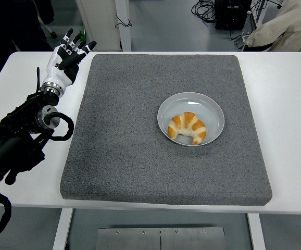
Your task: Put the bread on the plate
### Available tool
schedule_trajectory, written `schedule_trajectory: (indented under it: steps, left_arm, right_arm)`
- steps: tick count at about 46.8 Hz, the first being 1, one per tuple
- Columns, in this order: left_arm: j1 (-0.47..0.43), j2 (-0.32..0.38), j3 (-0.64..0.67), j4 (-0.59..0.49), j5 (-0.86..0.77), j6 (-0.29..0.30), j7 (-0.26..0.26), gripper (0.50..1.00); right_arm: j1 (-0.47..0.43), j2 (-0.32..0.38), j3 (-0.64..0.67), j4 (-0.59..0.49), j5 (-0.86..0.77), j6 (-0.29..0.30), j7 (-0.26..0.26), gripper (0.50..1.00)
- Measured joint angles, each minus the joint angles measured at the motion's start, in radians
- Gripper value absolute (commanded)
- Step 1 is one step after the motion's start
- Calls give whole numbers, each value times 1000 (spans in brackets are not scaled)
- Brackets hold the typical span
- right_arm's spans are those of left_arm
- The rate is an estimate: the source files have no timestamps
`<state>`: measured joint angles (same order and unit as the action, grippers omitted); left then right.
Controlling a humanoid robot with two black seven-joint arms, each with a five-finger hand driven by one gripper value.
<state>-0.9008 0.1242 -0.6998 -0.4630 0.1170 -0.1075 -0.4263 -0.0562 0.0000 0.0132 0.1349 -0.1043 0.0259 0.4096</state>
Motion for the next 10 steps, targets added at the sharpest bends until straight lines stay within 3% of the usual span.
schedule_trajectory:
  steps: [10]
  left_arm:
    - [0, -34, -4, 22, -2, 0, -38, 969]
  right_arm:
    - [-1, 0, 1, 0, 0, 0, 0, 1000]
